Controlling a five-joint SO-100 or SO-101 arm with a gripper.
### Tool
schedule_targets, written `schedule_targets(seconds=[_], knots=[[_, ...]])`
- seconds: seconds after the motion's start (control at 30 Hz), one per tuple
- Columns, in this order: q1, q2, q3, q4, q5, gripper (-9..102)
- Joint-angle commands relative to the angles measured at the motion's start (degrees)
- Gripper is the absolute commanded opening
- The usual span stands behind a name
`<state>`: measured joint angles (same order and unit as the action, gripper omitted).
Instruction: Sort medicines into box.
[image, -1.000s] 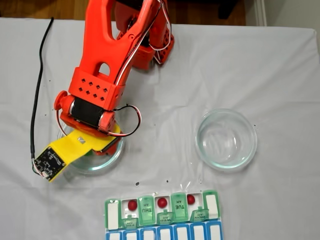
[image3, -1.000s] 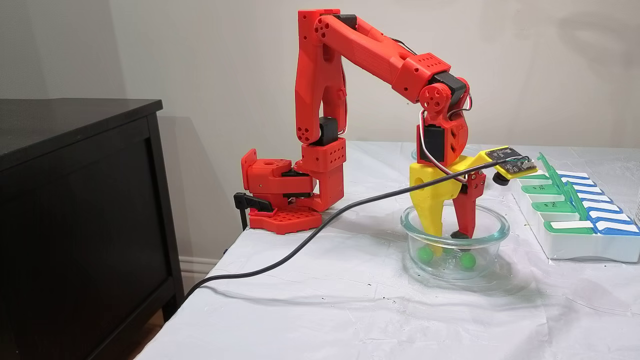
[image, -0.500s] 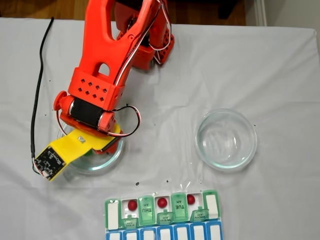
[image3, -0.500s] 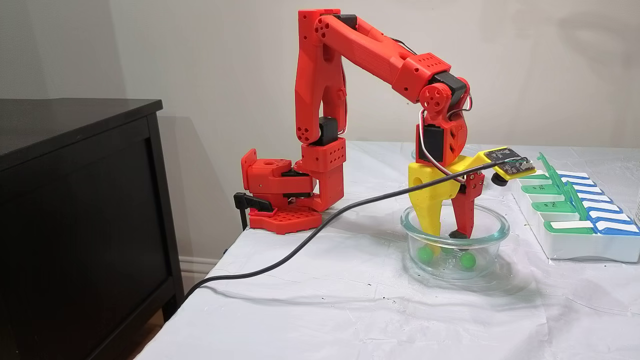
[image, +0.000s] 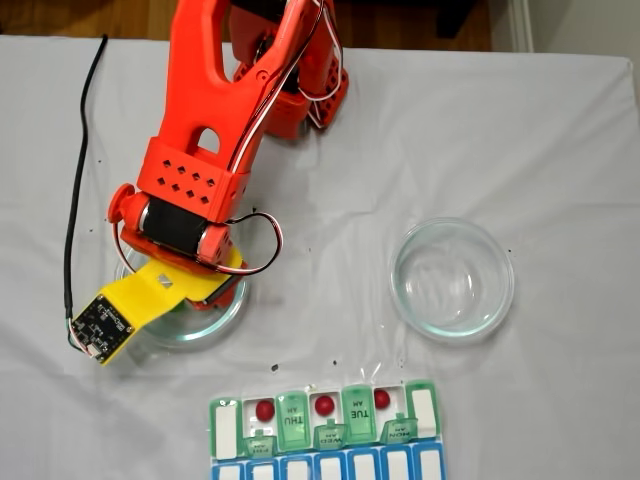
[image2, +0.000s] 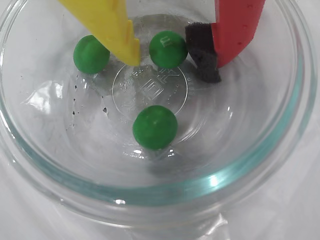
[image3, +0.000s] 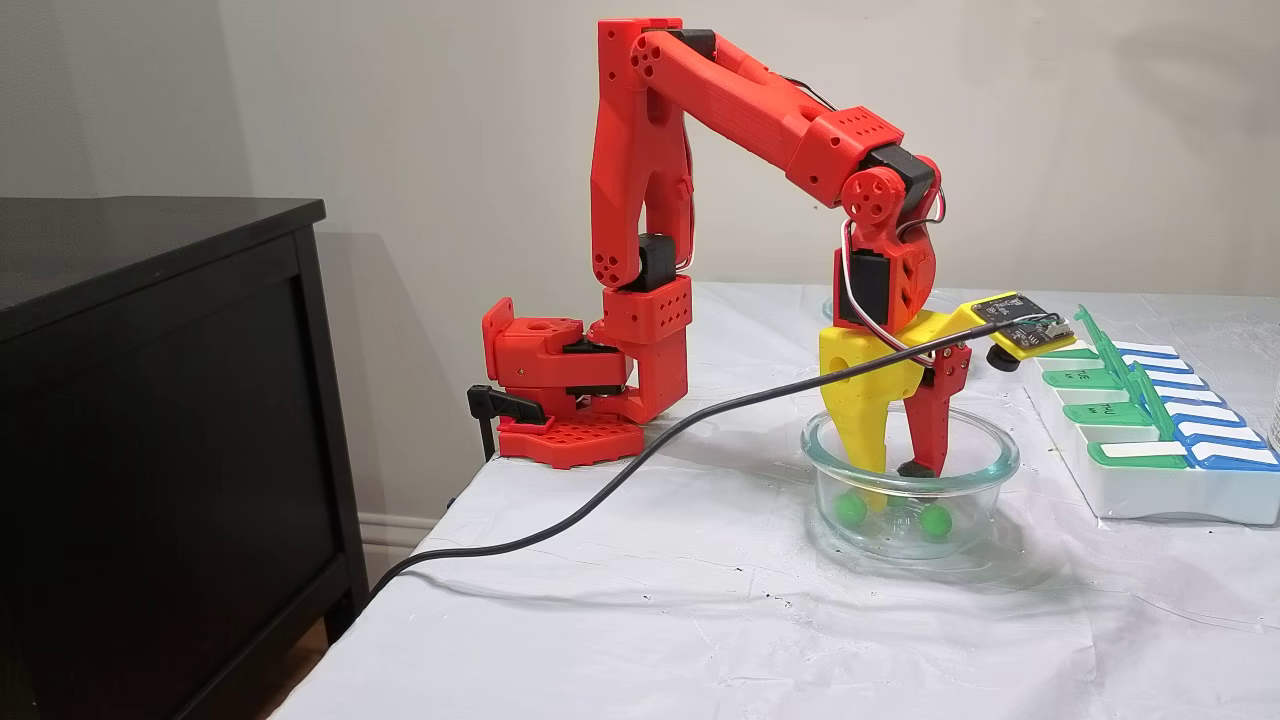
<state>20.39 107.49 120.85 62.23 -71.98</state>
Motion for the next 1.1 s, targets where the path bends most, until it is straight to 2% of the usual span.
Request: schedule_targets(seconds=[0.0, 0.3, 0.47, 0.7, 0.8, 1.07], knots=[[-1.58, 0.62, -1.76, 1.05, -0.79, 20], [-1.67, -0.35, -4.22, 4.66, -0.88, 19], [-1.67, -0.53, -3.52, 3.43, -0.7, 19], [-2.02, -0.7, -2.99, 1.32, 0.0, 9], [-2.02, -0.88, -3.08, 1.32, 0.26, 0], [-1.93, 1.67, -1.76, 1.41, -0.26, 0]])
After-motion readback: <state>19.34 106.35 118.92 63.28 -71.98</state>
